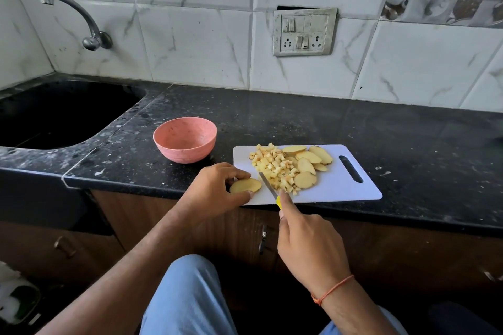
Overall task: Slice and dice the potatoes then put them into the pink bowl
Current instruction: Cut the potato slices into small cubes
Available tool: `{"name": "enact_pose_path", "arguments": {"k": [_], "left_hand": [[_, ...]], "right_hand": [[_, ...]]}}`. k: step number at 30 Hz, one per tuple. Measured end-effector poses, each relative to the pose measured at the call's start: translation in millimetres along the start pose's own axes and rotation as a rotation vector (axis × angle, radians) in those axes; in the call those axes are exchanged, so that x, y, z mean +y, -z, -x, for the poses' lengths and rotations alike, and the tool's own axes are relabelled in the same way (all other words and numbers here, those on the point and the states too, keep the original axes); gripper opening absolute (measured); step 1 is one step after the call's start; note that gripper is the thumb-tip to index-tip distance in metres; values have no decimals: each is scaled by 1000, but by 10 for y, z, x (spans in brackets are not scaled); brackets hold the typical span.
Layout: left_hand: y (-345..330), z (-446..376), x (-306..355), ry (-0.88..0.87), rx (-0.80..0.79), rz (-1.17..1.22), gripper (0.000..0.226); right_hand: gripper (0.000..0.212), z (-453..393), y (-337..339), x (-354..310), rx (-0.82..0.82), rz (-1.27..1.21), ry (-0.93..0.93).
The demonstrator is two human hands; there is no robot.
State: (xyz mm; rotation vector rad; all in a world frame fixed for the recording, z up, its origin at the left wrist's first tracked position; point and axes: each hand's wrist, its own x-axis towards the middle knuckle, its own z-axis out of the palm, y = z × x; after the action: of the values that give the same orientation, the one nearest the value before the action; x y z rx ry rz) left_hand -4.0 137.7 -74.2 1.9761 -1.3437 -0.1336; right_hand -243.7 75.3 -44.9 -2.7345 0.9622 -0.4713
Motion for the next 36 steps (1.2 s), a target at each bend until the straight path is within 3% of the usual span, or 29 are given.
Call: {"name": "enact_pose_path", "arguments": {"k": [12,20,36], "left_hand": [[27,-130,-70,33,-15,61,43],[-50,-65,-136,13,25,184,17],[-30,-91,-89,34,21,141,19]], "right_hand": [[56,-194,-95,-150,-45,157,31],[59,-333,-128,-163,-79,171,37],[59,11,9,-76,-148,106,42]]}}
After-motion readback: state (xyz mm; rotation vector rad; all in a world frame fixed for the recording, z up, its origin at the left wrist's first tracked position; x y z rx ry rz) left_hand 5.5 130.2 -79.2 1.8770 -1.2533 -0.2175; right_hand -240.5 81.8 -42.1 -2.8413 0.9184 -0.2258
